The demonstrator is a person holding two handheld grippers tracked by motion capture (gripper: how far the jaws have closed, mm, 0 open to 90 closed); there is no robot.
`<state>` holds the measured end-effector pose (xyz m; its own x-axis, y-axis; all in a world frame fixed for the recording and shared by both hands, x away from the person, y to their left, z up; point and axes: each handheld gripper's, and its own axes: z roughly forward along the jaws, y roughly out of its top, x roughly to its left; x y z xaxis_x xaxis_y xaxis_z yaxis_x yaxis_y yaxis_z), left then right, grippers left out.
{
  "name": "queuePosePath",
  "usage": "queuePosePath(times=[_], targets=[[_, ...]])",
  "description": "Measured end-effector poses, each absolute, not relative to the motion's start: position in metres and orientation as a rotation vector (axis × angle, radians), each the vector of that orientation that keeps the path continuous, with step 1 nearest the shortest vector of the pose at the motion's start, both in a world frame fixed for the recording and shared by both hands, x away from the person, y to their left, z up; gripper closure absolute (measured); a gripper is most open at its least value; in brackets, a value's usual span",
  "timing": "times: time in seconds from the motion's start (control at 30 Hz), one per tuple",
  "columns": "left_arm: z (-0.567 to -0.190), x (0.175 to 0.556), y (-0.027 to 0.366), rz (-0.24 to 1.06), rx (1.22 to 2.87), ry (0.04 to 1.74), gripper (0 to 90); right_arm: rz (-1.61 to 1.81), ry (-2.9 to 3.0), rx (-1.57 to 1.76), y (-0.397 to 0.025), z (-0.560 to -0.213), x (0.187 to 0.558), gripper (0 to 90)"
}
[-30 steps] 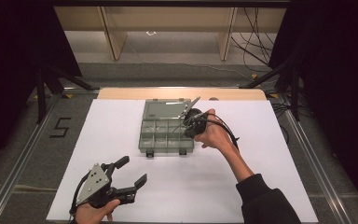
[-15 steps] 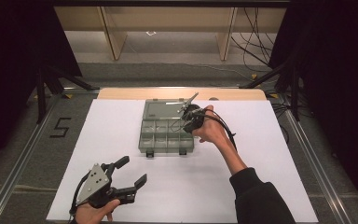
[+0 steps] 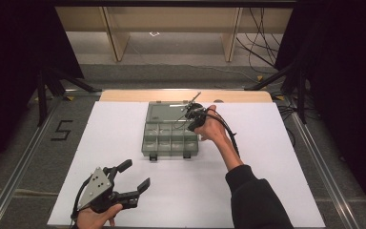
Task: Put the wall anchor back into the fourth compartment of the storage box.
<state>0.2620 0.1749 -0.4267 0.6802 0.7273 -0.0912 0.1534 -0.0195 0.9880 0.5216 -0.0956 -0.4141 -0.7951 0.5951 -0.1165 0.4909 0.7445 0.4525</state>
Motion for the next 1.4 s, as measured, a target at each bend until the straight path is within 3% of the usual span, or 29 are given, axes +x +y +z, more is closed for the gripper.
queuePosePath(times=[0.27, 0.5, 0.7, 0.93, 1.4], targets=[[-0.427, 0.263, 0.175, 0.530, 1.544, 0.740, 17.0, 0.597, 2.676, 0.893, -0.096, -0.426, 0.532, 82.2], [-0.426, 0.261, 0.175, 0.532, 1.551, 0.746, 17.0, 0.649, 2.632, 0.933, -0.097, -0.422, 0.530, 58.3], [-0.426, 0.262, 0.175, 0.534, 1.553, 0.748, 17.0, 0.724, 2.600, 0.973, -0.103, -0.413, 0.521, 43.8], [-0.427, 0.262, 0.175, 0.534, 1.555, 0.749, 17.0, 0.791, 2.582, 1.005, -0.116, -0.405, 0.505, 36.1], [-0.427, 0.262, 0.175, 0.534, 1.555, 0.752, 17.0, 0.967, 2.524, 0.951, -0.140, -0.392, 0.459, 29.2]])
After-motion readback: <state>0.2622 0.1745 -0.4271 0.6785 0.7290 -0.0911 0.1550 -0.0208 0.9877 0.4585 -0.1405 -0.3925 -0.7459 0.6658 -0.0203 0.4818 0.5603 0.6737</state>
